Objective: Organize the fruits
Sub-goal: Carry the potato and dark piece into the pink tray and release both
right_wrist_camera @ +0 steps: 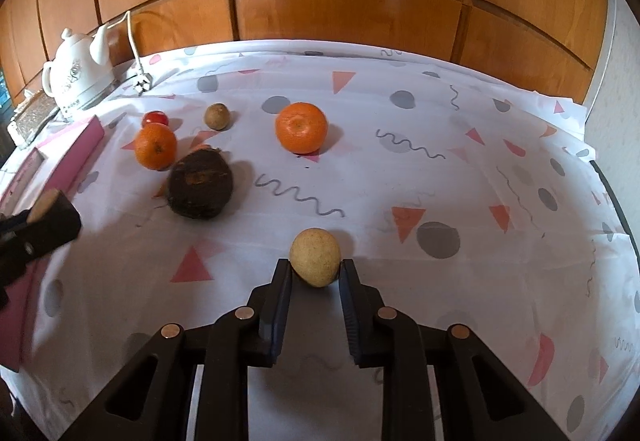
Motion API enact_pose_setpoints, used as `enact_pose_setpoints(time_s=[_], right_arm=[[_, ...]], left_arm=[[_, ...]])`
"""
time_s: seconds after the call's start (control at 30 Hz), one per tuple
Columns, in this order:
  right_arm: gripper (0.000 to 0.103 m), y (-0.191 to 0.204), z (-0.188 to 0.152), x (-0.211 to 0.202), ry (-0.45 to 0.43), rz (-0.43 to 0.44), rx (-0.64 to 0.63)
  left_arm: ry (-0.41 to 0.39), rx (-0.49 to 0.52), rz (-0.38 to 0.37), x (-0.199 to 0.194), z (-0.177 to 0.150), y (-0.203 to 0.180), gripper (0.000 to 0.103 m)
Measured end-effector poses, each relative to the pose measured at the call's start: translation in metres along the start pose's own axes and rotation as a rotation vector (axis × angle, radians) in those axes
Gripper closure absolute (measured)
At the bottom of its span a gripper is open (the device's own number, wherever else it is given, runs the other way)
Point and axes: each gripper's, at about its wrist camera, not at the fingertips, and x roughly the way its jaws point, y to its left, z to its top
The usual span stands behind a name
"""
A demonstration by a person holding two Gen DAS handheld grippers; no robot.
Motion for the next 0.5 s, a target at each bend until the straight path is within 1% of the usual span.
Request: enact_pose_setpoints(time_s=[0.13, 0.2, 0.43, 0.5], right_arm=[[0.079, 0.020, 0.006, -0.017, -0.037, 0.055, -0.041], [0.079, 0.033, 0.009, -0.024, -0.049, 0.088, -0.060], [0.079, 0.087, 0.019, -0.045, -0.065, 0.270, -0.132], [0.079, 0.103, 0.020, -0.050, -0.068, 0.315, -0.157]], left_arm=[[-0.046, -0.035, 0.068, -0.021, 0.006, 0.022, 0.070], [-0.061, -0.061, 0.118, -0.031, 0.008, 0.037, 0.070], [-0.101, -0.146, 0.231, -0.055, 0.007, 0.088, 0.070], [-0.110, -0.169, 0.253, -0.060, 0.005, 0.100, 0.070]])
